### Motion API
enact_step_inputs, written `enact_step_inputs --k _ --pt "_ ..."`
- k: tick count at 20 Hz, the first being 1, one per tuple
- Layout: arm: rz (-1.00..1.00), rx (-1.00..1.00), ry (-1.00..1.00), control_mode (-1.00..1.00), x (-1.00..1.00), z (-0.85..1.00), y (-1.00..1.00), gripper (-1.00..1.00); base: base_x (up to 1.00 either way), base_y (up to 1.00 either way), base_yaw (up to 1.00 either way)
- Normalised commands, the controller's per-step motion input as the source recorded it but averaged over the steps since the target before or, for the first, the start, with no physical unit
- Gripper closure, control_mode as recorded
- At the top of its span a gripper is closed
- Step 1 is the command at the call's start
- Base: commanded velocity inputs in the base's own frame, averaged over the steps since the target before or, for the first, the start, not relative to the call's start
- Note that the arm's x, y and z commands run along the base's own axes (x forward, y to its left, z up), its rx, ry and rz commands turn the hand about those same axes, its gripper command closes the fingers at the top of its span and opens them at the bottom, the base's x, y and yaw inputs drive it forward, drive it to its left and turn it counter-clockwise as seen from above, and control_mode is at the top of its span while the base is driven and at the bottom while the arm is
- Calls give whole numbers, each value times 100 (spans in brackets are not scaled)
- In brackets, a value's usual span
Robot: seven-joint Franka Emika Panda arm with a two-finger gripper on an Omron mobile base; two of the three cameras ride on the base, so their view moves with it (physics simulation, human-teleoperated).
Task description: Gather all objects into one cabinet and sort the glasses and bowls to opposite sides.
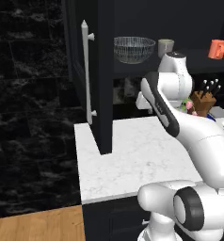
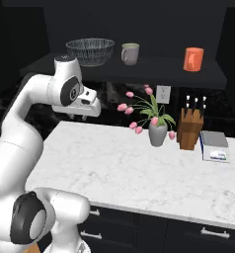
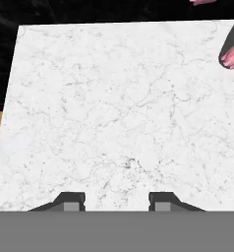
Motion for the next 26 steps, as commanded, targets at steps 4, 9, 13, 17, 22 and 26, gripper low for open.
enact_step_inputs --k 4,9,13,17,22,26 --pt "0 0 -2 100 -6 0 0 -100 -13 -1 0" --pt "0 0 0 100 0 0 0 -100 -72 -19 0" --pt "0 0 0 100 0 0 0 -100 -68 -24 0" --pt "0 0 0 100 0 0 0 -100 -51 -19 0" --pt "0 0 0 100 0 0 0 -100 -43 -15 0" --pt "0 0 0 100 0 0 0 -100 -41 -21 0"
